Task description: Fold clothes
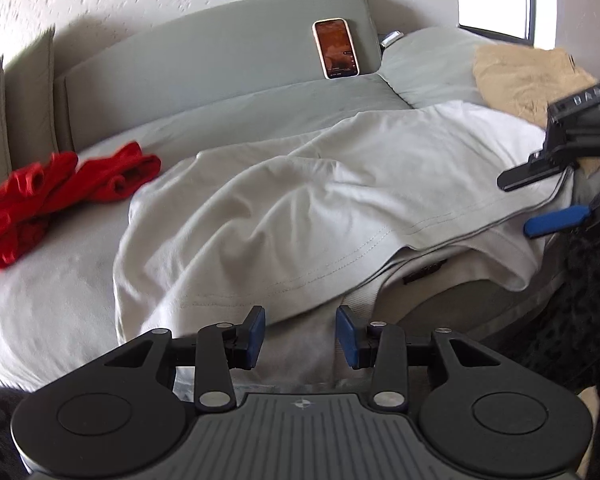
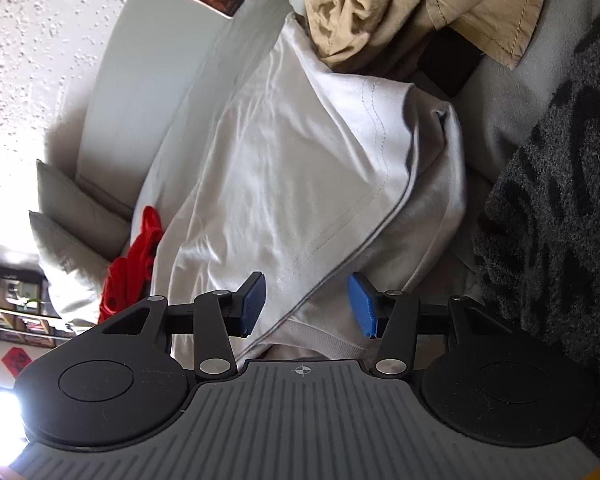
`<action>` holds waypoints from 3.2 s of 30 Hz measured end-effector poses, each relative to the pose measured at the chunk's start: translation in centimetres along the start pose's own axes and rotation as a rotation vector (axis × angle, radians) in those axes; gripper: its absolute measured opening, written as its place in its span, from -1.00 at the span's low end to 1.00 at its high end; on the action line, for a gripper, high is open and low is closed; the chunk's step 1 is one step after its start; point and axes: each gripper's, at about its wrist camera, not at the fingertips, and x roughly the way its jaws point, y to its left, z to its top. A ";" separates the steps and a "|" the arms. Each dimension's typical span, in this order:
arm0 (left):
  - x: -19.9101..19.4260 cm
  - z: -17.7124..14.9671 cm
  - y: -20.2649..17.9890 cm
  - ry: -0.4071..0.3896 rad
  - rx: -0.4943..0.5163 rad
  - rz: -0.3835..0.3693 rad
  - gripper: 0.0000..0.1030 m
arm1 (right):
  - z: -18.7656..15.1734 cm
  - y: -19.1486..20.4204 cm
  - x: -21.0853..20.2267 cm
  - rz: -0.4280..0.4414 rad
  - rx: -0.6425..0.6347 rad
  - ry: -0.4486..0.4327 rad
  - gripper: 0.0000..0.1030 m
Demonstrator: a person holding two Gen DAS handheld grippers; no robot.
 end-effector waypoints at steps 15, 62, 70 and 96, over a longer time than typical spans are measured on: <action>0.9 0.1 -3.0 -0.056 0.370 0.143 -0.95 | 1.1 -0.4 -0.2 -0.054 0.049 -0.172 -0.88; 15.2 9.2 19.0 0.113 -0.570 -0.114 -0.14 | 19.0 10.2 7.5 -0.381 -0.399 -0.134 0.06; 15.5 8.6 18.2 0.046 -0.543 -0.096 -0.87 | 18.9 8.9 11.2 -0.371 -0.348 -0.053 -0.89; 6.8 6.0 2.6 0.061 -0.085 0.106 -0.45 | 1.4 13.4 8.5 -0.387 -0.997 -0.144 -0.35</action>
